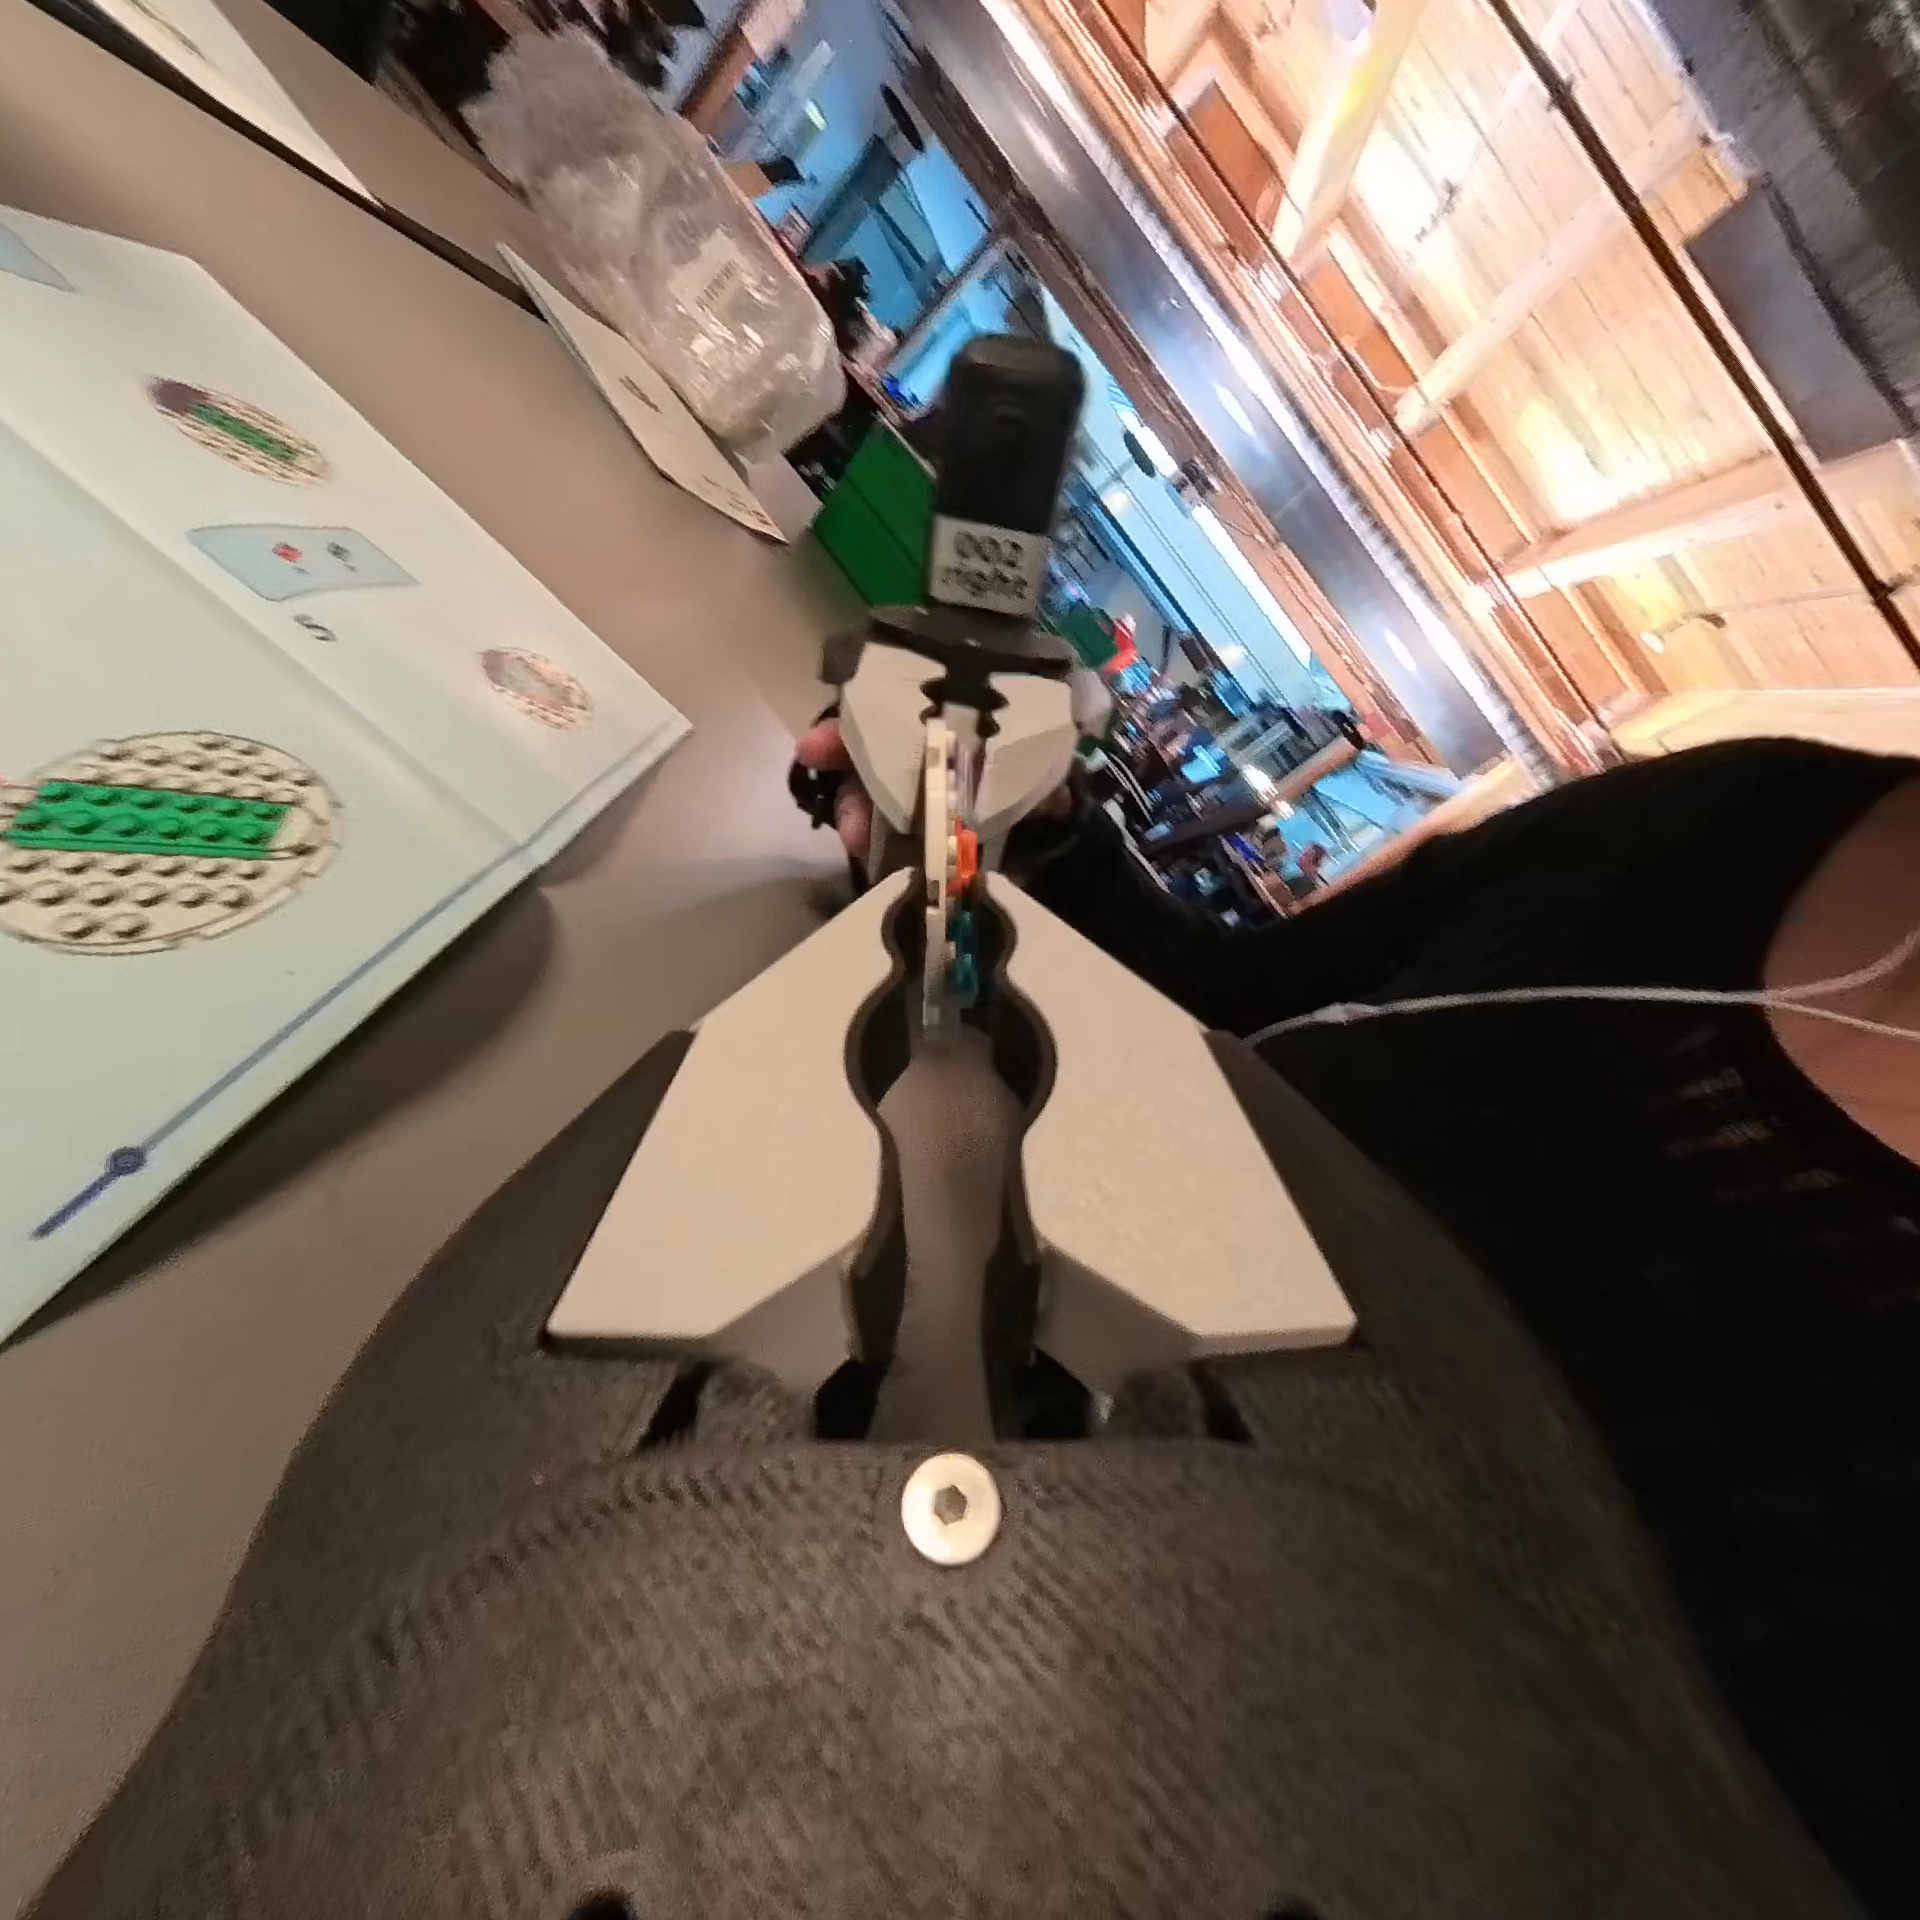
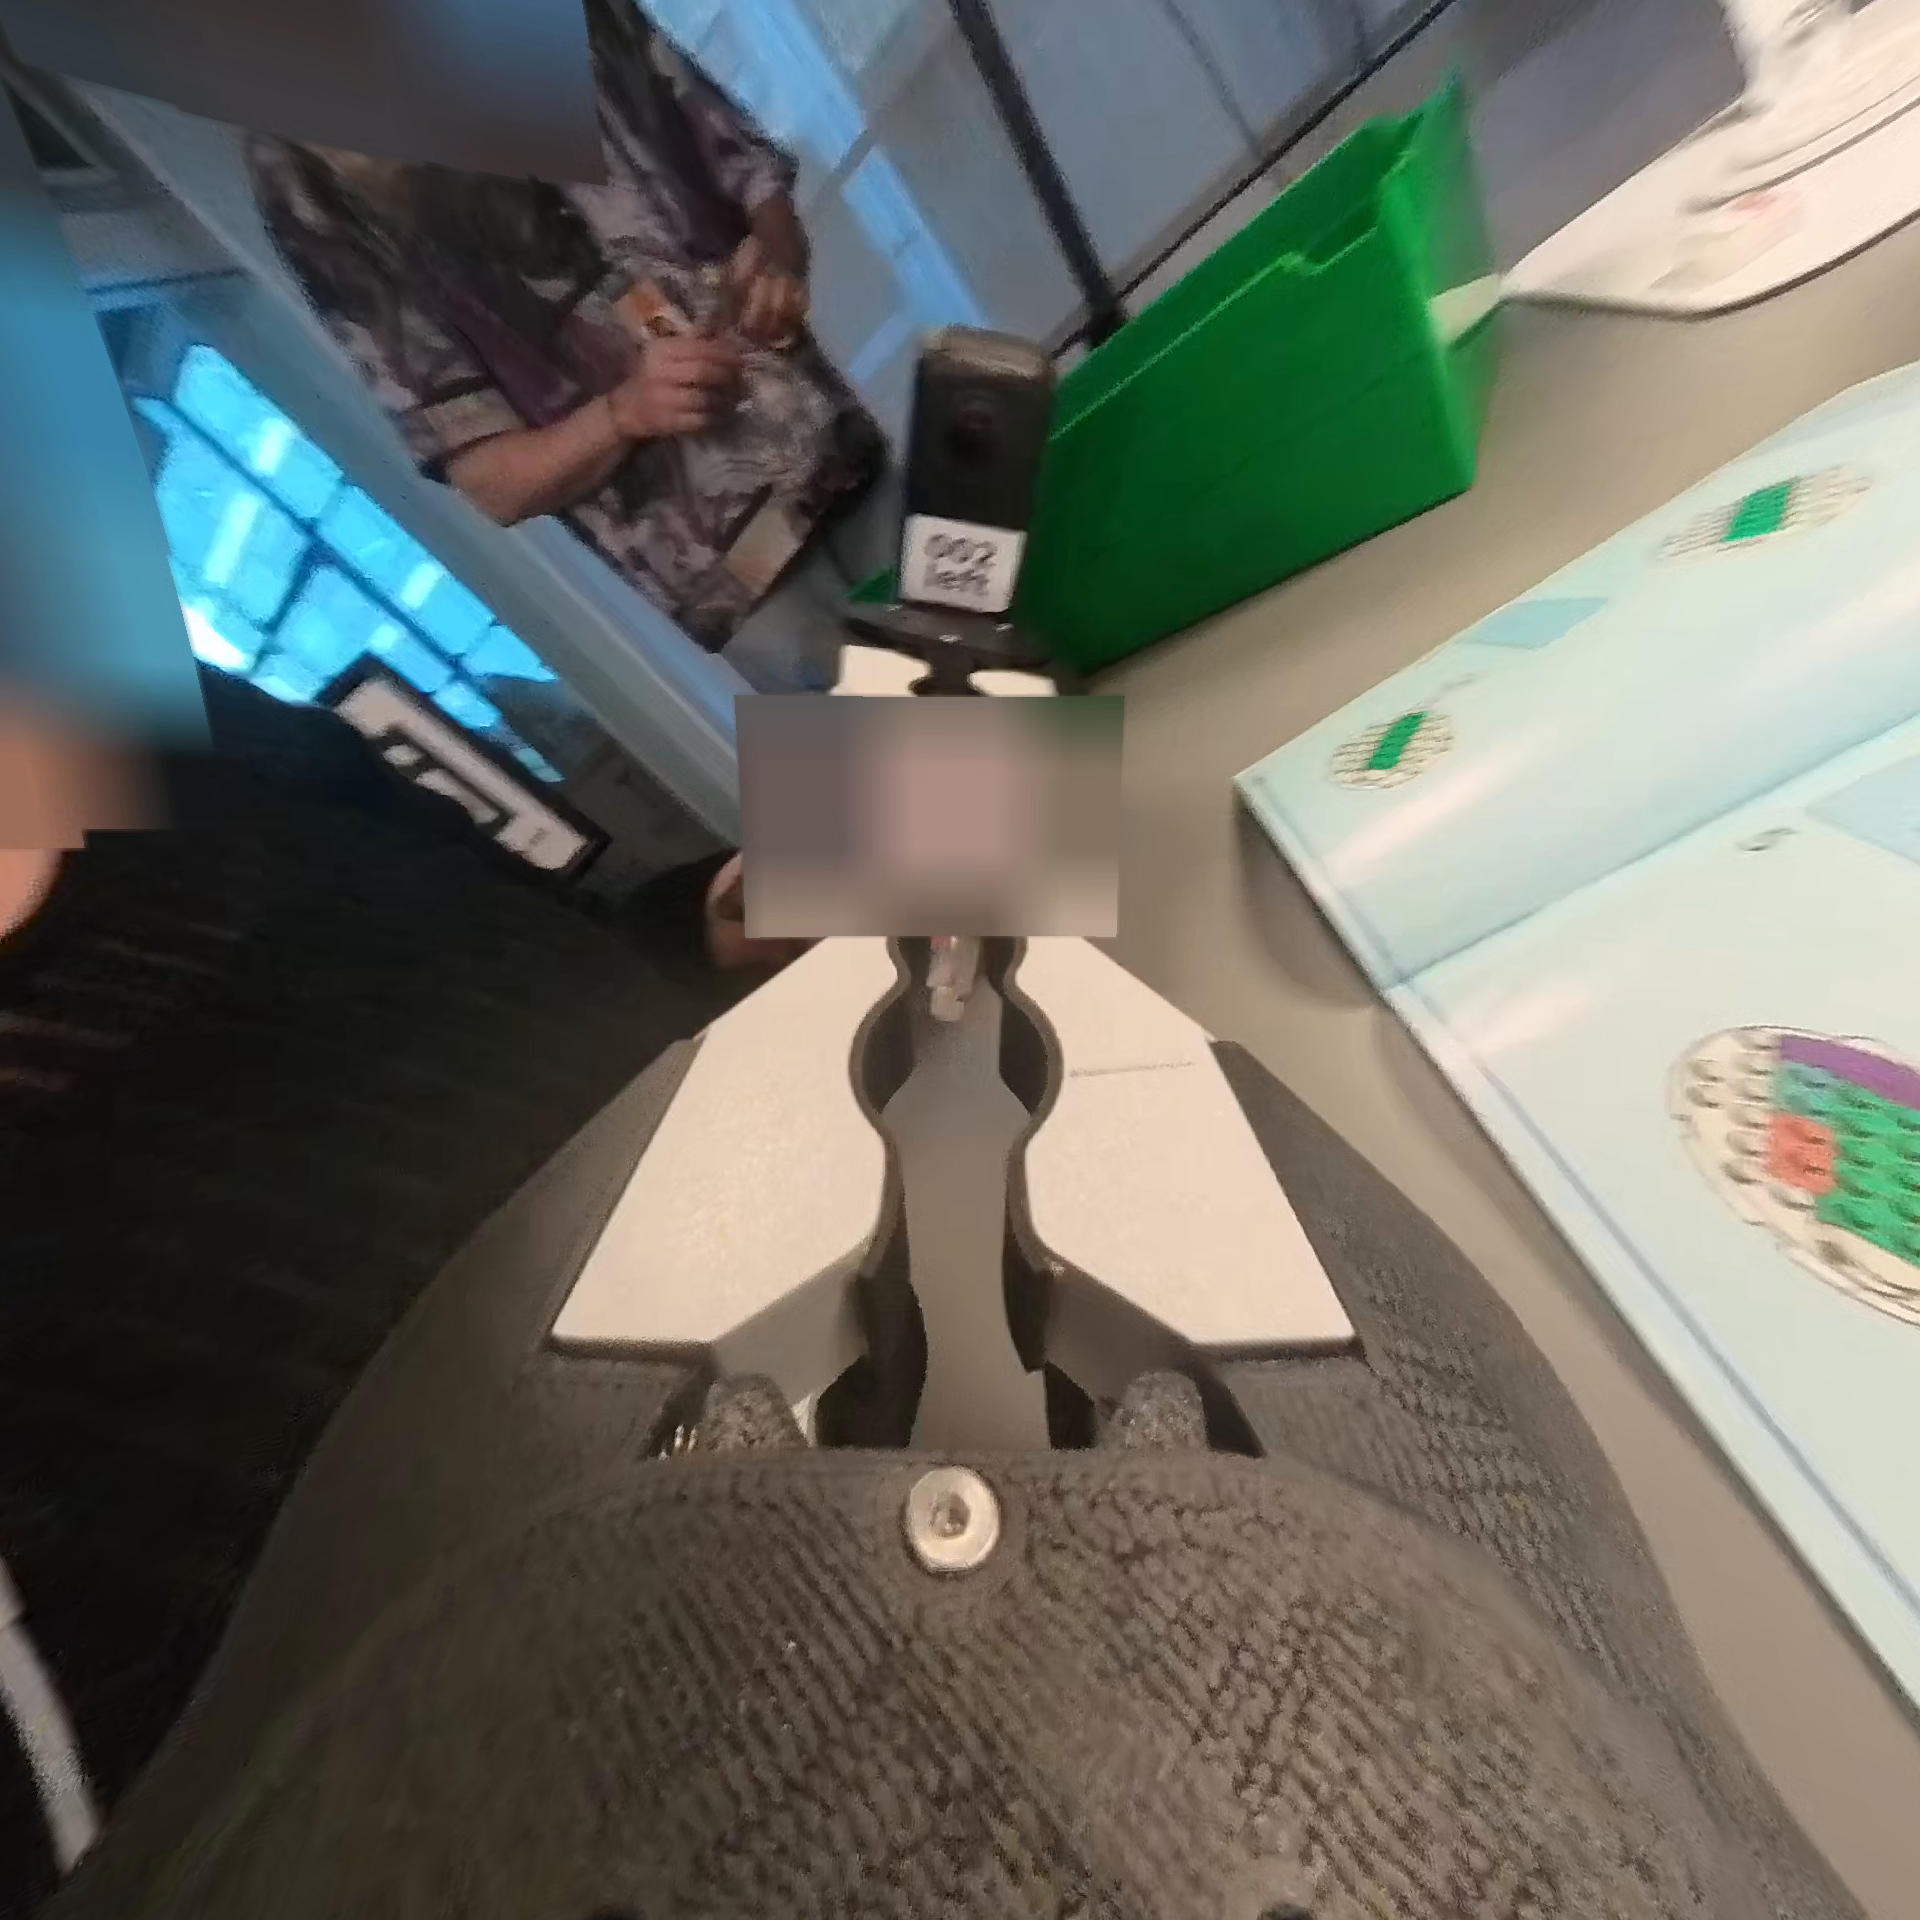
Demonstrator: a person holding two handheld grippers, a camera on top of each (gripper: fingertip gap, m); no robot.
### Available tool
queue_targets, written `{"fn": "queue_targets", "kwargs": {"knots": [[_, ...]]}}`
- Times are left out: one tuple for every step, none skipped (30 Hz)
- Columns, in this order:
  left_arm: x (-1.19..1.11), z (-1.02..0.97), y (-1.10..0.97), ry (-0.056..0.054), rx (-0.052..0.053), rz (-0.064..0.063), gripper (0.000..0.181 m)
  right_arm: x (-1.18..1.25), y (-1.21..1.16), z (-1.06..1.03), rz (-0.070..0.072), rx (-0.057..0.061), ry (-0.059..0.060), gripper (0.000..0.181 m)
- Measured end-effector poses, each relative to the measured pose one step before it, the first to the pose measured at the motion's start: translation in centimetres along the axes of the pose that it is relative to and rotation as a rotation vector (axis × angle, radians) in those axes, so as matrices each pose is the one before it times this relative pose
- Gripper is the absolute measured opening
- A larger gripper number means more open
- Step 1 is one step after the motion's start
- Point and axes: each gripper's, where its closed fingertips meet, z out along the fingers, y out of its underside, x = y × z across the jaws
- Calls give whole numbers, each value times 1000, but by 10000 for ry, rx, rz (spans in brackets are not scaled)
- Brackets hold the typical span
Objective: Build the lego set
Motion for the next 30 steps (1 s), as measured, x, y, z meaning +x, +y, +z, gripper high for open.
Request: {"fn": "queue_targets", "kwargs": {"knots": [[-322, -161, -464, -226, 332, 8, 6, 706, -274, -18, -320, 186, 601, 13], [-20, -201, -464, -14, 318, 23, 6, 501, -93, 57, -263, 62, 466, 21], [83, -190, -416, 64, 292, 23, 6, 272, 120, 186, -107, -73, 301, 28], [108, -118, -310, 81, 221, 11, 6, 57, 216, 306, 29, -112, 130, 33], [149, -51, -128, 105, 102, 20, 6, -225, 188, 347, 125, -63, -100, 34], [141, 38, -6, 87, 22, 39, 6, -519, 8, 325, 189, 64, -319, 31], [104, 88, 109, 58, -60, 47, 6, -437, -97, 257, 242, 135, -320, 28], [94, 97, 191, 34, -125, 68, 6, -350, -101, 147, 201, 113, -287, 21], [51, 64, 161, -3, -94, 91, 6, -219, -237, -5, 96, 164, -197, 11], [79, 0, -29, 25, 18, 75, 6, -89, -337, -166, 7, 177, -83, 9], [10, 29, 123, 7, -91, 15, 6, 47, -428, -206, -24, 208, 54, 9], [-67, 101, 252, -62, -173, 43, 6, 138, -486, -193, -97, 258, 170, 10], [2, 154, 247, -68, -167, 158, 6, 26, -351, -129, -167, 181, 126, 10], [22, 136, 261, -74, -167, 217, 6, -32, -190, -82, -169, 97, 88, 10], [68, 101, 230, -41, -144, 200, 6, -95, -52, -62, -155, 22, 20, 10], [134, 38, 174, 33, -104, 123, 6, -162, 62, -59, -79, -57, -75, 9], [160, 15, 65, 53, -23, 60, 6, -224, 108, -64, -6, -95, -164, 9], [141, 28, -23, 25, 50, 102, 6, -272, 56, -72, 8, -78, -218, 8], [37, 53, -100, -65, 95, 98, 8, -374, 38, -89, -19, -105, -289, 6], [74, 86, -96, -34, 93, 85, 16, -157, 131, -62, -97, -190, -92, 6], [212, 110, 33, 110, 10, 9, 31, -145, 433, 12, -226, -377, -52, 6], [430, 123, 185, 321, -98, -68, 39, -101, 489, 71, -178, -374, -7, 6], [318, 147, 203, 259, -125, -122, 39, -193, 356, 119, -111, -244, -76, 6], [109, 150, 244, 94, -149, -59, 35, -194, 266, 116, -19, -156, -109, 6], [15, 157, 319, -4, -213, 49, 28, -32, 165, 102, -31, -61, -21, 6], [-75, 148, 291, -80, -185, 81, 16, -34, 146, 77, -54, -56, -20, 6], [-317, 101, 213, -269, -130, 96, 8, -110, 165, 58, -53, -91, -67, 6], [-134, 20, 54, -174, -31, 209, 8, 111, 85, -12, -77, -57, 92, 6], [-148, -12, 20, -198, -23, 246, 8, 146, 66, 2, -174, -41, 149, 7], [-341, -77, -67, -341, 17, 238, 8, 424, -58, -3, -297, 38, 401, 9]]}}
